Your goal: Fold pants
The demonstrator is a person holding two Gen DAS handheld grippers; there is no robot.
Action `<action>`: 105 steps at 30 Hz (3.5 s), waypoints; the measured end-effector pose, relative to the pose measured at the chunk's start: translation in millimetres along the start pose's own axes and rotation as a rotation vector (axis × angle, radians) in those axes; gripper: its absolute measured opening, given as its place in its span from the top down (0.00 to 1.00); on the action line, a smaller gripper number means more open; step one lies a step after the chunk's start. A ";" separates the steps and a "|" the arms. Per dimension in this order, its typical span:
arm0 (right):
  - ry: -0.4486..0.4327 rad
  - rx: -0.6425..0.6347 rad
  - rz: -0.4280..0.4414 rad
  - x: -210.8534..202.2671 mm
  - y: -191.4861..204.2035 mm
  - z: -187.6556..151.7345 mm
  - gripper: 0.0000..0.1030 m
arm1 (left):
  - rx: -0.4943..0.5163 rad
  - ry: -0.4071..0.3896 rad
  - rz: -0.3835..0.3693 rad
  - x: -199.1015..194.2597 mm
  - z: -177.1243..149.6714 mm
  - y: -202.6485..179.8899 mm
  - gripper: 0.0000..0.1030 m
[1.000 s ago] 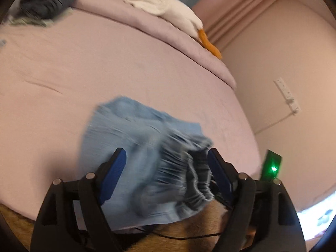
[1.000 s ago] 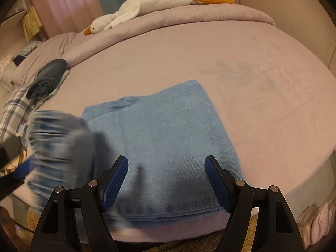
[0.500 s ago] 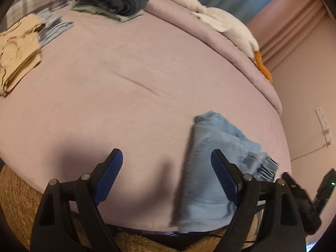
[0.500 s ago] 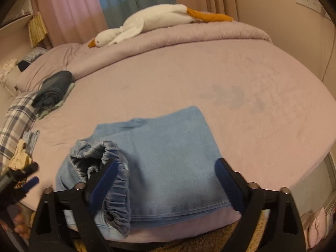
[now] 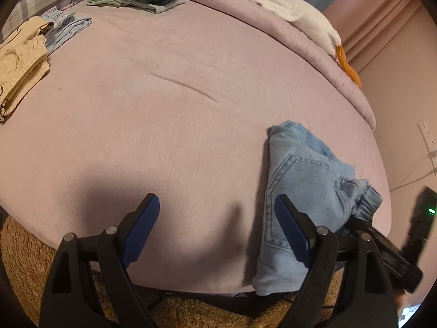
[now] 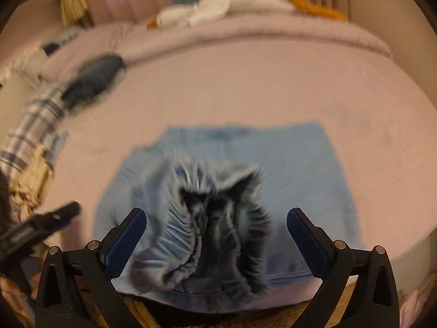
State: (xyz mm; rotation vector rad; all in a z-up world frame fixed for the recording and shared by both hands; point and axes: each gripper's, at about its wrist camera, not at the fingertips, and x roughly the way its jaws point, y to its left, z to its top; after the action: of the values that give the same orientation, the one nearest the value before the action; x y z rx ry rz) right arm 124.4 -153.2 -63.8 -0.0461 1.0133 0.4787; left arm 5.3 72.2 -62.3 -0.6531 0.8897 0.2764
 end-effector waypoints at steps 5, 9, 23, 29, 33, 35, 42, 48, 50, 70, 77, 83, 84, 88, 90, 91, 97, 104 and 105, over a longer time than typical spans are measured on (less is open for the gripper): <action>0.041 0.117 0.157 21.9 -19.0 -3.3 0.01 | 0.014 0.012 0.009 3.0 -1.6 -0.8 0.16; -0.009 0.101 0.192 19.1 -18.7 -6.0 0.07 | 0.014 0.017 0.013 5.6 -1.5 -1.9 0.16; -0.297 0.173 0.369 -90.2 -62.7 14.4 0.62 | 0.068 0.006 -0.034 8.0 2.5 -34.5 0.16; -0.152 0.245 0.171 -35.9 -92.3 4.1 0.62 | 0.117 0.100 -0.112 41.9 -11.4 -60.4 0.17; -0.107 0.304 0.081 -3.8 -114.2 -9.5 0.46 | 0.141 0.138 -0.140 57.6 -21.0 -71.7 0.21; -0.090 0.306 0.041 -12.3 -115.7 -5.1 0.34 | 0.173 0.120 -0.134 56.7 -22.9 -77.8 0.29; -0.204 0.266 -0.023 -65.8 -111.7 -1.6 0.30 | 0.112 0.181 -0.297 60.3 -18.3 -79.4 0.47; -0.111 0.207 -0.065 -23.7 -101.1 -0.8 0.47 | 0.192 0.181 -0.233 73.9 -32.2 -93.7 0.49; -0.129 0.194 -0.035 -18.4 -105.3 -6.9 0.57 | 0.214 0.164 -0.211 72.7 -34.1 -96.3 0.52; -0.244 0.061 -0.099 -78.6 -54.0 18.2 0.56 | 0.176 0.185 -0.262 63.0 -44.1 -92.0 0.56; -0.047 -0.113 0.227 -12.2 17.6 31.5 0.79 | 0.200 0.191 -0.250 66.9 -45.2 -92.2 0.56; 0.079 -0.192 0.151 52.2 49.5 40.8 0.80 | 0.216 0.185 -0.246 65.4 -50.5 -90.1 0.61; 0.077 -0.204 0.140 60.0 52.3 43.9 0.80 | 0.219 0.187 -0.251 65.2 -51.1 -89.1 0.61; 0.087 -0.201 0.134 66.4 52.4 48.7 0.80 | 0.208 0.204 -0.274 61.8 -54.7 -80.8 0.63; 0.088 -0.185 0.152 65.7 46.1 50.0 0.80 | 0.220 0.209 -0.270 59.6 -58.2 -80.5 0.63; 0.085 -0.177 0.160 64.1 45.9 49.8 0.80 | 0.227 0.210 -0.266 57.9 -60.7 -80.6 0.63; 0.053 -0.165 0.170 58.3 46.1 40.6 0.82 | 0.234 0.225 -0.250 54.1 -68.4 -80.7 0.63; 0.049 -0.127 0.247 22.7 22.5 0.4 0.81 | 0.285 0.284 -0.241 46.5 -74.2 -82.4 0.62; 0.047 -0.117 0.251 13.6 15.6 -6.1 0.81 | 0.290 0.293 -0.240 43.7 -74.8 -81.8 0.63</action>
State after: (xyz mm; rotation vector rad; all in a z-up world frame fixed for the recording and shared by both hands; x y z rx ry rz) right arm 119.1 -135.8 -75.4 -0.0350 1.0411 0.7690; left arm 24.3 -40.1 -97.2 -0.5293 1.0945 -0.1667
